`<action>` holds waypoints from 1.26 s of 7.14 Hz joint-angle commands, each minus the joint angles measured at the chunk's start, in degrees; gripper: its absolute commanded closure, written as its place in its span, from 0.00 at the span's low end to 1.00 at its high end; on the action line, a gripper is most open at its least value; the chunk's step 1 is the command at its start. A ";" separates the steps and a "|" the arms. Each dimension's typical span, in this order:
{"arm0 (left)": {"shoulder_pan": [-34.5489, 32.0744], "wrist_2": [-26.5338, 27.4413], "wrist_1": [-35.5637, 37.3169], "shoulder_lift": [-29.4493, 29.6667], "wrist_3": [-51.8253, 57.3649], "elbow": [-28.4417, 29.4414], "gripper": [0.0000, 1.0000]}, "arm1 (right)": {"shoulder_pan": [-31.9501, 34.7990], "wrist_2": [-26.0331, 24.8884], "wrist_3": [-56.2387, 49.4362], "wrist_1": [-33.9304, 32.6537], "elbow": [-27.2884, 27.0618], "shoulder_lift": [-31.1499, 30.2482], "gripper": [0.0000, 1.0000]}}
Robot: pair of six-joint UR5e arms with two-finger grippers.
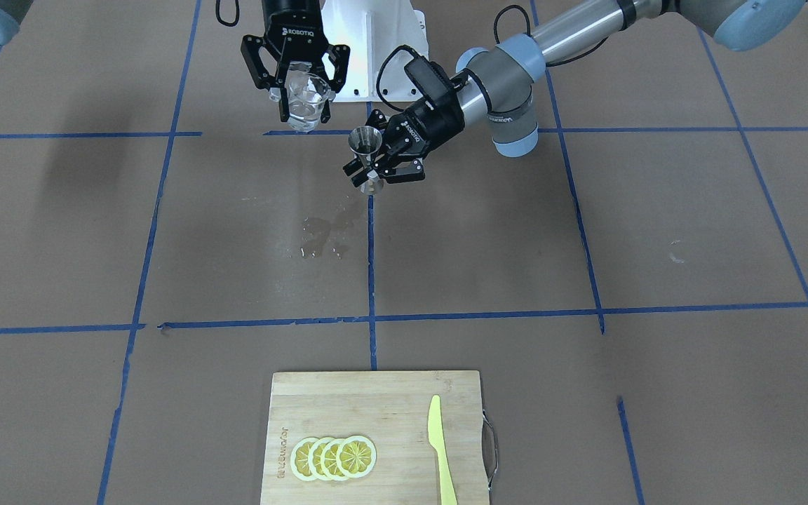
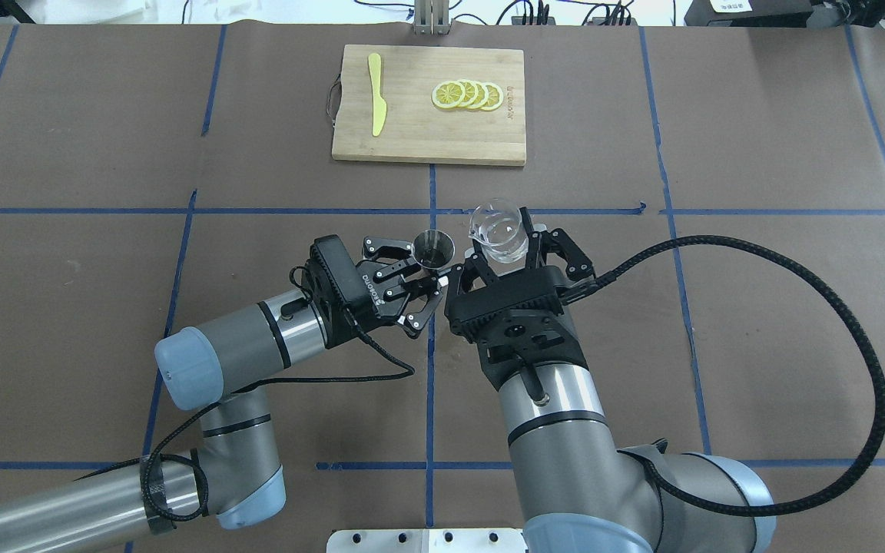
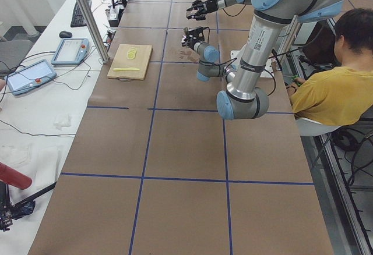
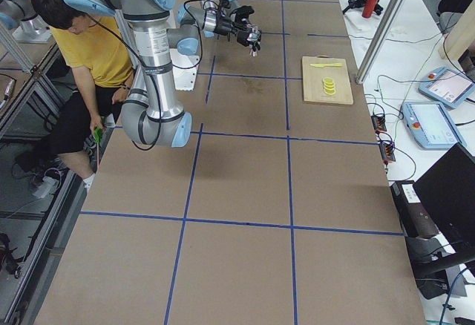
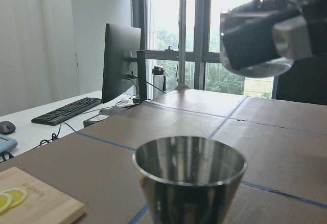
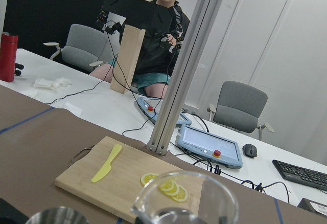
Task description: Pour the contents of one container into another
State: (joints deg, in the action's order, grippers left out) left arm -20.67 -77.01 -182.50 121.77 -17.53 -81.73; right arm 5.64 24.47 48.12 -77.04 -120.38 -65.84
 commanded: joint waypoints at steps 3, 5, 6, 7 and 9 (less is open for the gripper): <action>0.72 19.75 -0.22 -8.89 -6.11 -4.84 1.00 | 5.07 6.01 8.64 5.76 -0.29 -6.65 1.00; 0.81 29.25 -0.58 -13.82 -8.22 -5.80 1.00 | 6.22 6.29 8.66 11.87 -0.12 -12.43 1.00; 0.72 30.07 -0.58 -17.32 -8.74 -9.12 1.00 | 6.83 6.73 8.57 16.18 0.14 -15.25 1.00; 0.72 31.56 -0.66 -22.75 -12.05 -10.81 1.00 | 7.71 7.25 8.57 16.57 0.15 -17.28 1.00; 0.72 37.78 -0.93 -30.33 -18.92 -10.91 1.00 | 8.42 8.75 8.75 16.66 0.14 -18.70 1.00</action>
State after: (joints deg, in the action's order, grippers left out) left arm -19.95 -42.93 -183.26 95.98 -32.97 -92.37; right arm 13.73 32.49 56.74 -60.63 -120.42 -83.62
